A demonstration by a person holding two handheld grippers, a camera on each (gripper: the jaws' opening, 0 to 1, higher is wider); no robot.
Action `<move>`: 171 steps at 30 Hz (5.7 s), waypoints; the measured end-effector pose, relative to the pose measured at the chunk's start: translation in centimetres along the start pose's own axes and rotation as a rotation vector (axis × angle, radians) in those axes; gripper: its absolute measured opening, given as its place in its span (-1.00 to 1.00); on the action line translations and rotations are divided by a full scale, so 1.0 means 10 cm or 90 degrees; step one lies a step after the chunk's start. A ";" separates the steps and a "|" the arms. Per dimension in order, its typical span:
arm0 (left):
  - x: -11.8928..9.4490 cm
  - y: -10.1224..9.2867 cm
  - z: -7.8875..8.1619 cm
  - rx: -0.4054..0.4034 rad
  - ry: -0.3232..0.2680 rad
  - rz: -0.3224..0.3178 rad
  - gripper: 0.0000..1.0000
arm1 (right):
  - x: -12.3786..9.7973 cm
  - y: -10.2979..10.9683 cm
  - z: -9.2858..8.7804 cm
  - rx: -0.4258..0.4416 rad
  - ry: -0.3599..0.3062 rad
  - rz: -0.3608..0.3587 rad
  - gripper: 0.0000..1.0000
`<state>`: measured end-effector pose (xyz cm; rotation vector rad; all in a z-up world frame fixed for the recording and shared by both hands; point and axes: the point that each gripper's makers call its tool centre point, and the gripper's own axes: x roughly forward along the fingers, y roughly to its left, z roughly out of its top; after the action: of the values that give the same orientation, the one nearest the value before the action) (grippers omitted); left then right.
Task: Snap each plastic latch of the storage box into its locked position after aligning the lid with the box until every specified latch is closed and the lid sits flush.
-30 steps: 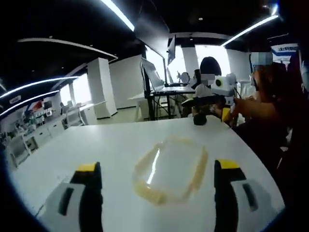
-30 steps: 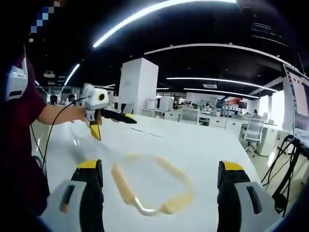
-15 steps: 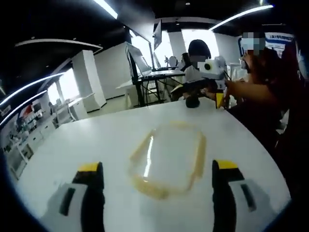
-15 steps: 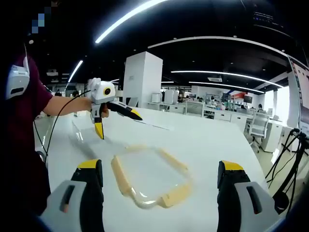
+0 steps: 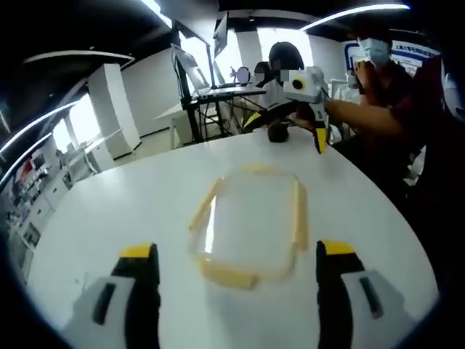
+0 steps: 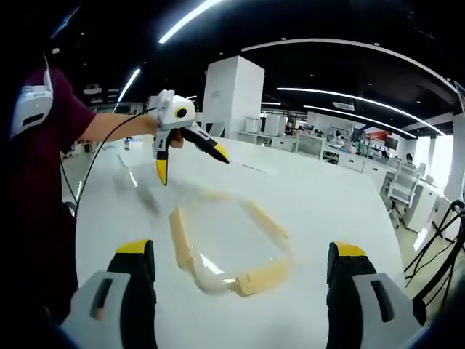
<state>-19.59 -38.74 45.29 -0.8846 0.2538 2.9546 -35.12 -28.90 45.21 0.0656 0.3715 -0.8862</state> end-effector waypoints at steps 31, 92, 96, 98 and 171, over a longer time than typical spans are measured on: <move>0.12 0.11 -0.33 0.059 0.132 -0.062 0.46 | 0.12 -0.13 -0.39 -0.108 0.168 0.140 0.50; 0.33 0.05 -0.48 0.113 0.225 -0.153 -0.22 | 0.25 -0.20 -0.56 -0.140 0.268 0.238 -0.22; 0.34 0.05 -0.47 0.113 0.227 -0.157 -0.22 | 0.25 -0.21 -0.56 -0.140 0.269 0.238 -0.23; 0.35 0.06 -0.47 0.113 0.232 -0.159 -0.22 | 0.25 -0.22 -0.56 -0.139 0.268 0.238 -0.23; -0.04 -0.31 -0.14 0.161 0.228 -0.153 -0.26 | -0.09 0.05 -0.18 -0.146 0.266 0.207 -0.27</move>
<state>-18.20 -35.89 43.92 -1.2948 0.4841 2.4631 -35.78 -27.54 43.74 0.0968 0.8256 -0.4986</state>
